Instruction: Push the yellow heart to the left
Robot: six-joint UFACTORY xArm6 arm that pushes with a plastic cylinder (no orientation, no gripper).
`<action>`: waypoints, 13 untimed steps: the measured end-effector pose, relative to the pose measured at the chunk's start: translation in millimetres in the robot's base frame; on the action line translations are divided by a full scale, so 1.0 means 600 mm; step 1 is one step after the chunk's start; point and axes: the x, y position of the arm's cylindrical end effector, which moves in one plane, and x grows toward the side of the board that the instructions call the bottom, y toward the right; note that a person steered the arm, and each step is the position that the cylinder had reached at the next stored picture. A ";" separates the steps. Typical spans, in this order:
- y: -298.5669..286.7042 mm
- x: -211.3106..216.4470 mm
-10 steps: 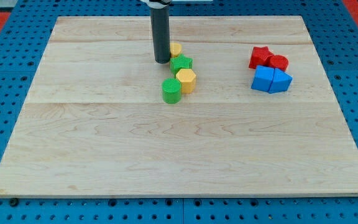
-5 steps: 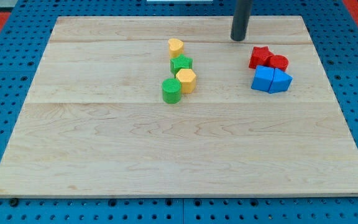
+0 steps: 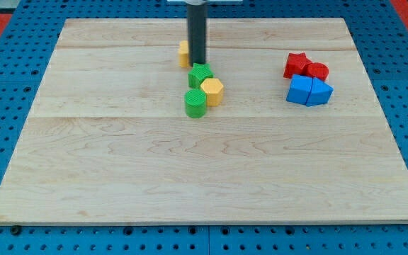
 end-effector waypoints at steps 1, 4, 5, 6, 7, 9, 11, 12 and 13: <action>0.000 -0.054; -0.065 -0.045; -0.118 0.008; -0.146 -0.016; -0.018 0.014; -0.042 -0.071; -0.184 -0.061; -0.185 -0.011; -0.221 0.002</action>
